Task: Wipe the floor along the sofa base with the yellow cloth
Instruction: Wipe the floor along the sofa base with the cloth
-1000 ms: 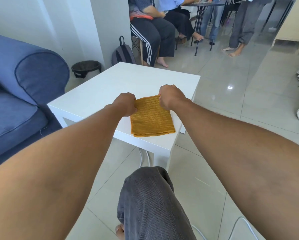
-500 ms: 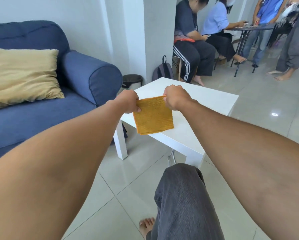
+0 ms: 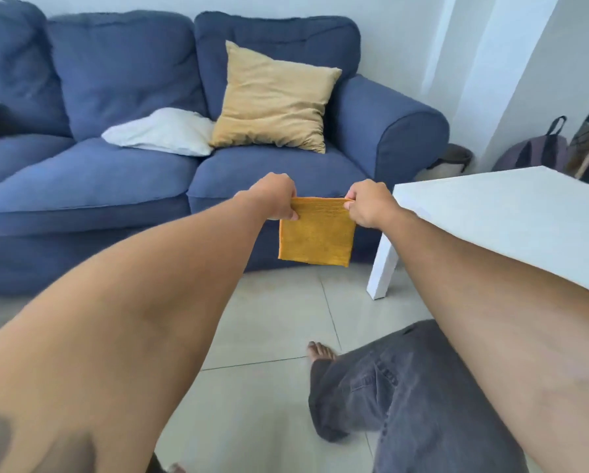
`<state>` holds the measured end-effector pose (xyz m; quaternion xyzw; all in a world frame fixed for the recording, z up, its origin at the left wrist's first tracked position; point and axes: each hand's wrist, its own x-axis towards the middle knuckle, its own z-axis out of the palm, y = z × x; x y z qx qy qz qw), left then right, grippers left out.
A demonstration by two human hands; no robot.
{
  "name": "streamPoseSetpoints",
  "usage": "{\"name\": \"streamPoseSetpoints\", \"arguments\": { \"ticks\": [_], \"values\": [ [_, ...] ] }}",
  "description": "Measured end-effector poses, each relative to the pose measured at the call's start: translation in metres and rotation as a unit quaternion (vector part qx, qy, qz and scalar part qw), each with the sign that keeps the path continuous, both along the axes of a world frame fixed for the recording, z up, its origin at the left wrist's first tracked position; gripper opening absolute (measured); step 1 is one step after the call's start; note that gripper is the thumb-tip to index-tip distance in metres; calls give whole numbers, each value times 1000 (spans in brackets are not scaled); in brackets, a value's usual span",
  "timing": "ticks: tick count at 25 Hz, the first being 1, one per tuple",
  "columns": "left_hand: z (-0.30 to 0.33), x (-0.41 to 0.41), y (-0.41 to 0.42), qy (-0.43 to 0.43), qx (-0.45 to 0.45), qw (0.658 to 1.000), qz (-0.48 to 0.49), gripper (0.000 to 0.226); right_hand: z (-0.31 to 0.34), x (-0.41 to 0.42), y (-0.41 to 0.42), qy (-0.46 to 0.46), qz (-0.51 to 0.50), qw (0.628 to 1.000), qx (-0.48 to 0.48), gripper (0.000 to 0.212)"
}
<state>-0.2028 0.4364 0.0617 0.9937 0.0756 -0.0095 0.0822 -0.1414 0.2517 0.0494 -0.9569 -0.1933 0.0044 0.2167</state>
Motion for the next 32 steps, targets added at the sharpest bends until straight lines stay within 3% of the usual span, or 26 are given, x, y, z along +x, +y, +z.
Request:
{"name": "streamPoseSetpoints", "arguments": {
  "ticks": [7,14,17,20,23,25,28,32],
  "values": [
    [-106,-59,139,55,-31,986,152,22,-106,-14,168,94,129,987,-7,14],
    [-265,-39,263,127,-53,966,218,20,-256,14,298,145,164,974,-58,18],
    [-324,-11,308,112,-27,965,237,23,-313,38,347,129,161,976,-72,17],
    [-356,16,350,25,-7,963,269,25,-346,67,390,86,153,984,-28,14],
    [-382,24,372,-58,18,960,272,20,-372,82,410,18,168,986,13,12],
    [-405,14,371,-10,30,967,254,22,-402,75,404,-1,217,975,-43,15],
    [-440,-10,352,156,4,958,240,41,-445,47,373,78,281,947,-135,32],
    [-474,-6,331,86,-63,956,272,64,-482,26,331,72,231,963,-114,37]
  ]
}}
